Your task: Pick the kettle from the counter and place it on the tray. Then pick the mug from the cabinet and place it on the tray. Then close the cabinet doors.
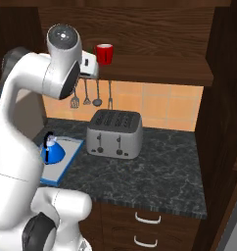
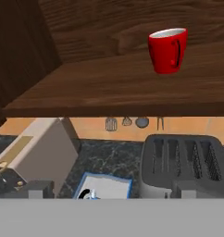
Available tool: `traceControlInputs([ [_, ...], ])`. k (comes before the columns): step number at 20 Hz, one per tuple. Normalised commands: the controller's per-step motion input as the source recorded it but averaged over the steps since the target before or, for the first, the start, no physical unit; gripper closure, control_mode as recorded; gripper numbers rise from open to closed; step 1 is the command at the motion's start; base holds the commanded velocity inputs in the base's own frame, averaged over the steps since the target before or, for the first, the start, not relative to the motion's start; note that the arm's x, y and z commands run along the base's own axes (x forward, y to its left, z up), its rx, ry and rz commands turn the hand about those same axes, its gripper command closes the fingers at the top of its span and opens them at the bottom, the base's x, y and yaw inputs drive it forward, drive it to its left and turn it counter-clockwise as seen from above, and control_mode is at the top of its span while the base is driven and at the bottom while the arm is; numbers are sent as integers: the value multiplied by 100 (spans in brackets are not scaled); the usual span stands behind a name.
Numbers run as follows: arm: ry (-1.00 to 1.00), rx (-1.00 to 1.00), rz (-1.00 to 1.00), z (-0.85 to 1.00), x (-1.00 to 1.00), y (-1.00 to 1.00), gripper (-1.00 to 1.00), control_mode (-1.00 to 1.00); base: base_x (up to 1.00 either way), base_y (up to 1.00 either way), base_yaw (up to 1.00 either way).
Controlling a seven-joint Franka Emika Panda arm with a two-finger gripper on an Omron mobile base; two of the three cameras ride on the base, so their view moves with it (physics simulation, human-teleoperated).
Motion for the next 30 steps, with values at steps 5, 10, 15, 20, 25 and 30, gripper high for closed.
traceControlInputs([
  [5, -19, 3, 0, 18, 65, -20, -100, -100, 0, 0, 0],
  [10, 0, -15, 0, -25, 71, -24, -100, -100, 0, 0, 0],
  [15, 3, 0, 4, 1, 50, -17, -100, -100, 0, 0, 0],
  [20, 0, 0, 7, 0, 52, -25, -100, -100, 0, 0, 0],
  [25, 0, 0, 8, 0, 53, -1, -100, -100, 0, 0, 0],
  [30, 1, 0, 7, 0, 47, 5, -100, -100, 0, 0, 0],
])
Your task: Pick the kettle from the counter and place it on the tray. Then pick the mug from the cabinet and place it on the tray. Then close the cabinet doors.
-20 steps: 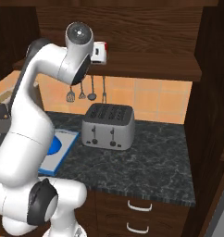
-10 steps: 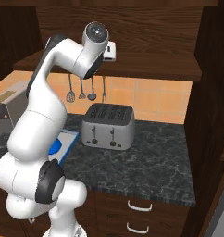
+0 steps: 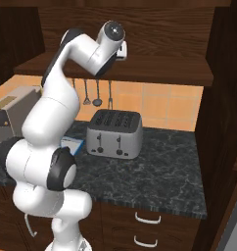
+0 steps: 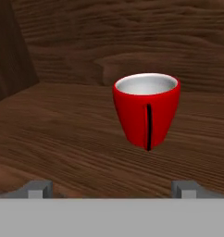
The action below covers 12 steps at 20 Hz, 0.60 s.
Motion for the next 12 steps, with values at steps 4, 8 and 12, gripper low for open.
traceControlInputs([
  [4, 0, 0, 7, 0, 32, 0, -100, -100, 0, 0, 0],
  [8, 0, 0, 8, 0, 38, 0, -100, -100, 0, 0, 0],
  [12, 1, 0, 9, 0, 36, 0, -100, -100, 0, 0, 0],
])
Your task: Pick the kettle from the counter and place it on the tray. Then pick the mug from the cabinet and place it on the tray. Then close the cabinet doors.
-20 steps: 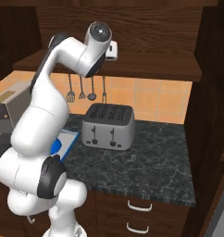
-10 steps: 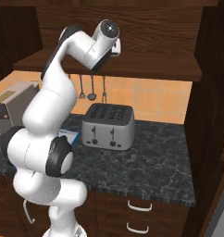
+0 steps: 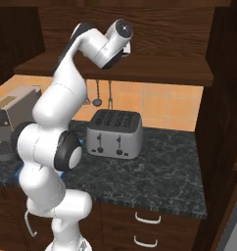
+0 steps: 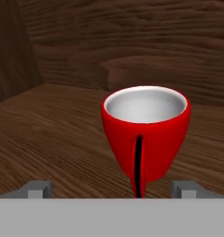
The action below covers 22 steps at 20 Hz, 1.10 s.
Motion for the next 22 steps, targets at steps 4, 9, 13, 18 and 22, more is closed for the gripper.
traceControlInputs([
  [4, 0, 0, 10, 0, 37, -13, -100, -100, 0, 0, 0],
  [9, 2, 0, 10, 0, 26, -23, -100, -100, 0, 0, 0],
  [13, 2, 0, 8, 0, 24, -4, -100, -100, 0, 0, 0],
  [18, 0, 0, 6, 0, 0, 0, 100, -100, 0, 0, 0],
  [22, 0, 0, 5, 0, 0, 0, 100, -100, 0, 0, 0],
])
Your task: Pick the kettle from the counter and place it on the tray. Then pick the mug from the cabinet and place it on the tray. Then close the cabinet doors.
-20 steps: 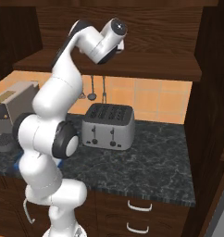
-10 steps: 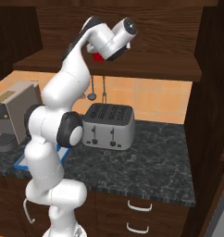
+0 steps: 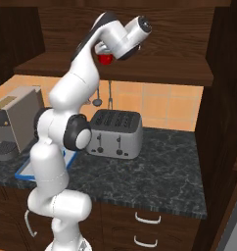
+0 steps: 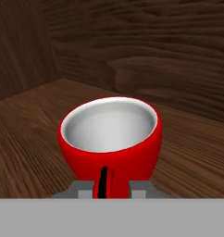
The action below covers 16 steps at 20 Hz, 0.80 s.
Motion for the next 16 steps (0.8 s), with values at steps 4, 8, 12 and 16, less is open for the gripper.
traceControlInputs([
  [4, -2, 0, 5, 0, 0, 0, 100, -100, 0, 0, 0],
  [8, 0, 0, 3, 0, 0, 0, 100, -100, 0, 0, 0],
  [12, 0, 0, 0, 0, -20, 0, 100, -100, 0, 0, 0],
  [16, -7, 0, 0, -2, -96, 0, 100, -100, 0, 0, 0],
])
